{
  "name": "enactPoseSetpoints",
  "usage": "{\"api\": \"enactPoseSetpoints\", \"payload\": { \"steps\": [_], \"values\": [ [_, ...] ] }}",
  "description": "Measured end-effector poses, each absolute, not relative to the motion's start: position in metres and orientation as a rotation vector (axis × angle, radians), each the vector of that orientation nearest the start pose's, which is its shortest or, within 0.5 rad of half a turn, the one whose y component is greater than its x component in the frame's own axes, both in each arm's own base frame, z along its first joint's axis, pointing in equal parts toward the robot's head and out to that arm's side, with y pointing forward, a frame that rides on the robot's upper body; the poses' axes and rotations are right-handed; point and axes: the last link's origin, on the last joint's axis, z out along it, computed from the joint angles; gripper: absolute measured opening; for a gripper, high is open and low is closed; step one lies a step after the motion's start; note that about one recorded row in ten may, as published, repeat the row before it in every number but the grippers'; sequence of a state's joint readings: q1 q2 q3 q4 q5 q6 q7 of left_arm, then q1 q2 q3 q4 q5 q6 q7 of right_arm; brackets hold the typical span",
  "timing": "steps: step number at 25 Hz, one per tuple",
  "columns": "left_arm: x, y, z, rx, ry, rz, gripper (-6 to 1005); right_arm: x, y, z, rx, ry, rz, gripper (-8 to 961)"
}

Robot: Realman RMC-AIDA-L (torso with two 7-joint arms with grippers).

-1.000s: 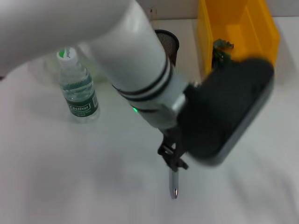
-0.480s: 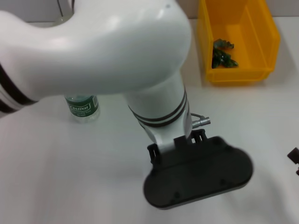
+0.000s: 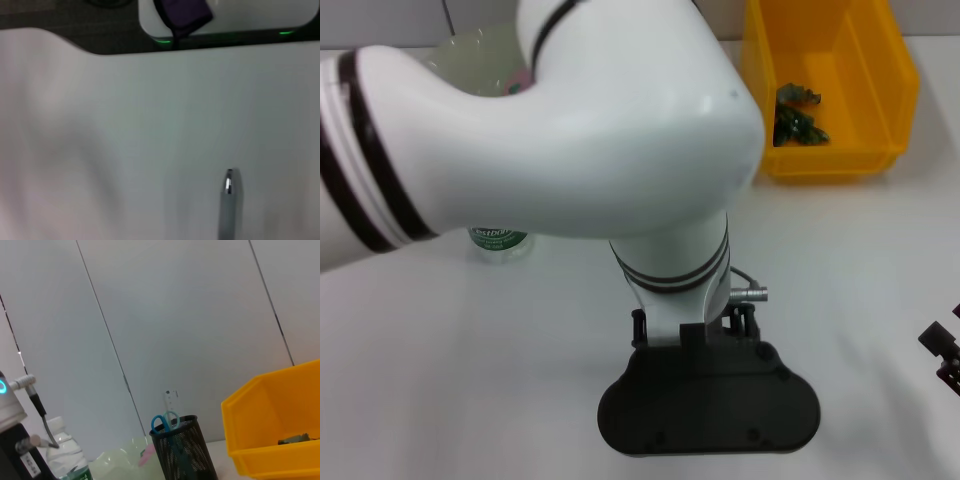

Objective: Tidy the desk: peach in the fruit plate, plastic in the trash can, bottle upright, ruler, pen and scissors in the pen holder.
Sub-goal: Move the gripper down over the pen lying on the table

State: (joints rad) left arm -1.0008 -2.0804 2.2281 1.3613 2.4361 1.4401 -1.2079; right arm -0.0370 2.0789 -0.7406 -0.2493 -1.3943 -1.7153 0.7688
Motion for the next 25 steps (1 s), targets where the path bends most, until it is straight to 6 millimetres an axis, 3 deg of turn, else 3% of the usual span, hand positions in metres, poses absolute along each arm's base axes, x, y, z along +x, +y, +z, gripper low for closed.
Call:
{"api": "enactPoseSetpoints", "payload": {
  "steps": [9, 25],
  "values": [
    [-0.065, 0.274, -0.143, -2.243, 2.574, 0.952, 751, 0.361, 0.14, -0.008, -2.004, 0.764, 1.038, 633],
    [-0.062, 0.268, -0.152, -2.173, 2.633, 0.898, 734, 0.361, 0.142, -0.007, -2.01, 0.759, 1.042, 632]
  ]
}}
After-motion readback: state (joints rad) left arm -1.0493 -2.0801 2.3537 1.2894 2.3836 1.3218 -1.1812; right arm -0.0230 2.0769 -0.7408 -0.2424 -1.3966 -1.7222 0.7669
